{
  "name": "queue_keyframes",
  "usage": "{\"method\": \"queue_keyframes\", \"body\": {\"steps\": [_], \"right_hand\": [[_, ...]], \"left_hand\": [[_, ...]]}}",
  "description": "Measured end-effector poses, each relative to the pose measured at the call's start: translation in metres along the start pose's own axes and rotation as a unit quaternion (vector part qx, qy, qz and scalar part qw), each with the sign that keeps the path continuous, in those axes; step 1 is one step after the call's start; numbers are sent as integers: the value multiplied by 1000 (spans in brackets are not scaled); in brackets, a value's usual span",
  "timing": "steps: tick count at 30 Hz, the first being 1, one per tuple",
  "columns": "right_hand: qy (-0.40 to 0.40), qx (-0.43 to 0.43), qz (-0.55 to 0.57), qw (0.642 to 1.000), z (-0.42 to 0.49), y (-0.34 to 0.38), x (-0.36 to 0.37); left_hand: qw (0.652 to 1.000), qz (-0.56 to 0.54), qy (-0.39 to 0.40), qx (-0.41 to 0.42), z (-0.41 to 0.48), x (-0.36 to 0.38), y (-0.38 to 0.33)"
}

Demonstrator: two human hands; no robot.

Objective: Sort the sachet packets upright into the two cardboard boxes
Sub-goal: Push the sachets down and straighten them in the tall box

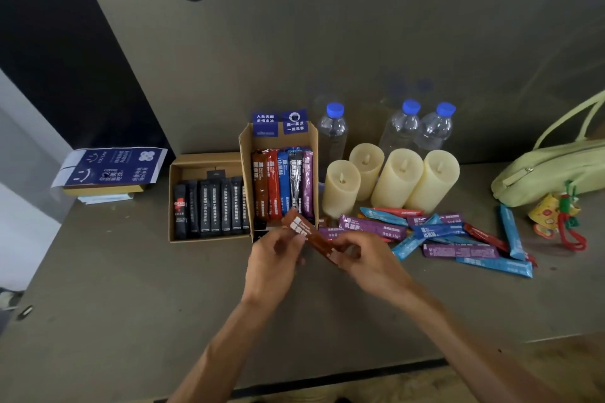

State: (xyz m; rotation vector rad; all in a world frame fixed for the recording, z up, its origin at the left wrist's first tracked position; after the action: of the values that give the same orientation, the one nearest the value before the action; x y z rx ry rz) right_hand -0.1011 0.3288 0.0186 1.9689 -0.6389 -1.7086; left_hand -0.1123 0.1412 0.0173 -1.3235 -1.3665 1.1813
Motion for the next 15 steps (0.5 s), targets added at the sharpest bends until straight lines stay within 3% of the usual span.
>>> {"method": "queue_keyframes", "body": {"steps": [5,15], "right_hand": [[35,10,142,989,11,26,-2],[12,34,157,987,29,38,10]], "left_hand": [[999,-10,-3,53,13,-9,-33],[998,47,37,15,26,-8,-24]]}}
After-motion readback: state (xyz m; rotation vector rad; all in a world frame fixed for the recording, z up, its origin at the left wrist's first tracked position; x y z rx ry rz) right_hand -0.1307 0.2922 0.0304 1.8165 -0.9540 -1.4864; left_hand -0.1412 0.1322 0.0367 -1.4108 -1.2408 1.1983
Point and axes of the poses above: each hand's wrist, its own z-axis towards the middle knuckle, its own x-axis out of the palm, y = z × x, the point moved 1 cm from there along z, towards the middle knuckle, and after that the axes turned 12 degrees about -z, right-handed, at the moved point
